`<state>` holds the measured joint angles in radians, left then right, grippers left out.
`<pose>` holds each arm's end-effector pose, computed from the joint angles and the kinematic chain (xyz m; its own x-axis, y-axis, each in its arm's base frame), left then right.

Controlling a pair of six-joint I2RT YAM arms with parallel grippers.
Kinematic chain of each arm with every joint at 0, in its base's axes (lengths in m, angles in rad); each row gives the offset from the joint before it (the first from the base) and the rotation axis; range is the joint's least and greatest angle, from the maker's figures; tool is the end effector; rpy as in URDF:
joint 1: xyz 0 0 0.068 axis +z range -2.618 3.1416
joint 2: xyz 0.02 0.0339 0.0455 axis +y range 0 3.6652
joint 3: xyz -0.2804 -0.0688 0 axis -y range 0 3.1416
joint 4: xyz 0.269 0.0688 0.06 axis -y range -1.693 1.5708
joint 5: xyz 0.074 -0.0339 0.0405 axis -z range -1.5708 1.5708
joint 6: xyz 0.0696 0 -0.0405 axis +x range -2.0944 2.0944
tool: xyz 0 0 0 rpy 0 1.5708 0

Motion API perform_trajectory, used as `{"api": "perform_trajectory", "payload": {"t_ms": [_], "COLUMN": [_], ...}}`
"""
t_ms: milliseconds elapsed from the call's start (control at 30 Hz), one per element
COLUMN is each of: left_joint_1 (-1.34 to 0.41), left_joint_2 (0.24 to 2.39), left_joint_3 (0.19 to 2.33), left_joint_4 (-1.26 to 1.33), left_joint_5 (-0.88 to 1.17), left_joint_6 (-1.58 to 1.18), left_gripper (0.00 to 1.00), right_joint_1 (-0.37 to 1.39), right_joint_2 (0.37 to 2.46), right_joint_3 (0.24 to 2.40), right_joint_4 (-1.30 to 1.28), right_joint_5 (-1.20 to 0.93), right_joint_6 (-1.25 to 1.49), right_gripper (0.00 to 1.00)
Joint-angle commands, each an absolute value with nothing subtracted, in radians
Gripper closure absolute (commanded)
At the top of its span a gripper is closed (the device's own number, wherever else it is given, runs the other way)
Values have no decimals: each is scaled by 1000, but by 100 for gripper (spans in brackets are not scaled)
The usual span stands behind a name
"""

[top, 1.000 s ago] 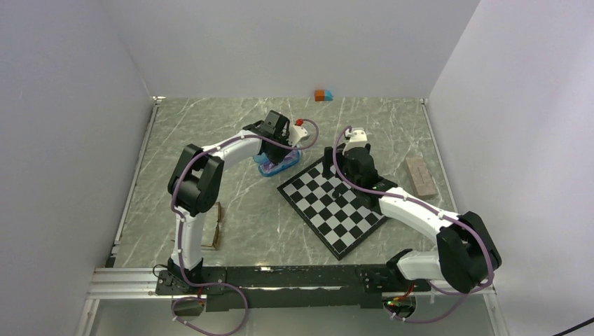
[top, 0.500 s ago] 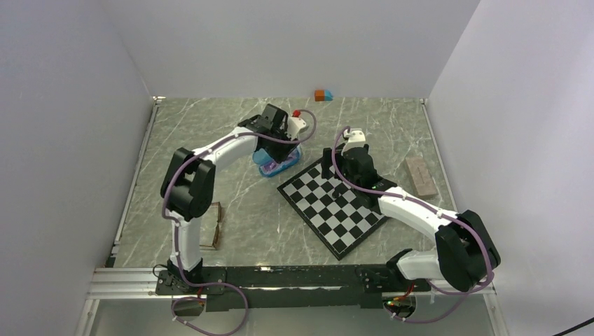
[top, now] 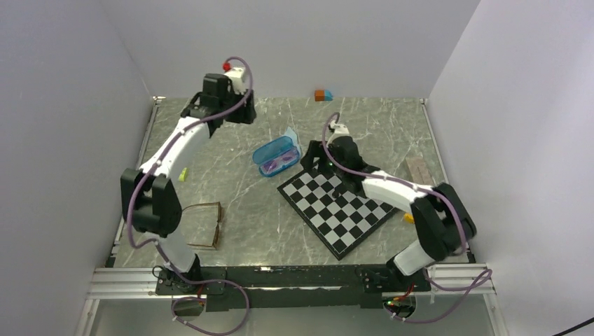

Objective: Organize the sunglasses
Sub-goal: Close the case with sunglasses at the center of the board.

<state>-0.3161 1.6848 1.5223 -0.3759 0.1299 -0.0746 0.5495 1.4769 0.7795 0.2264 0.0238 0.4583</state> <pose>0.4248 -0.1484 0.3344 -0.5169 0.0913 -0.8512 0.3765 0.9172 -0.1302 0.3133 0.1899 0.2007 -0.5700 0.1696 -0.8039 -0.2808 0.8793 0.3846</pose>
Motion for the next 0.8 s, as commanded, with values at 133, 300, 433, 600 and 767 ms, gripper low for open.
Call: {"api": "perform_trajectory", "payload": {"t_ms": [133,300,433,600,767], "left_joint_1": [-227,-227,-228,-240,-263], "left_joint_2": [2014,2057,2046,2049,2066], "left_joint_3": [1755,1730,1649,1596,1594], "left_joint_4": [-544,-516,-458,-410,-428], "left_joint_5": [186,283,342,373,351], "left_joint_6": [-238,-243,-257,-266,-266], "left_gripper": [50,57,59,66,71], "right_joint_1": [549,552,557,563,571], "right_joint_2": [1778,1880,1919,1984,2021], "right_joint_3": [1074,1118,1113,1148,1187], "right_joint_4": [141,124,151,147,123], "right_joint_5": [-136,-211,-264,-264,-231], "right_joint_6": [546,468,418,405,377], "right_gripper": [32,48,54,55,60]}}
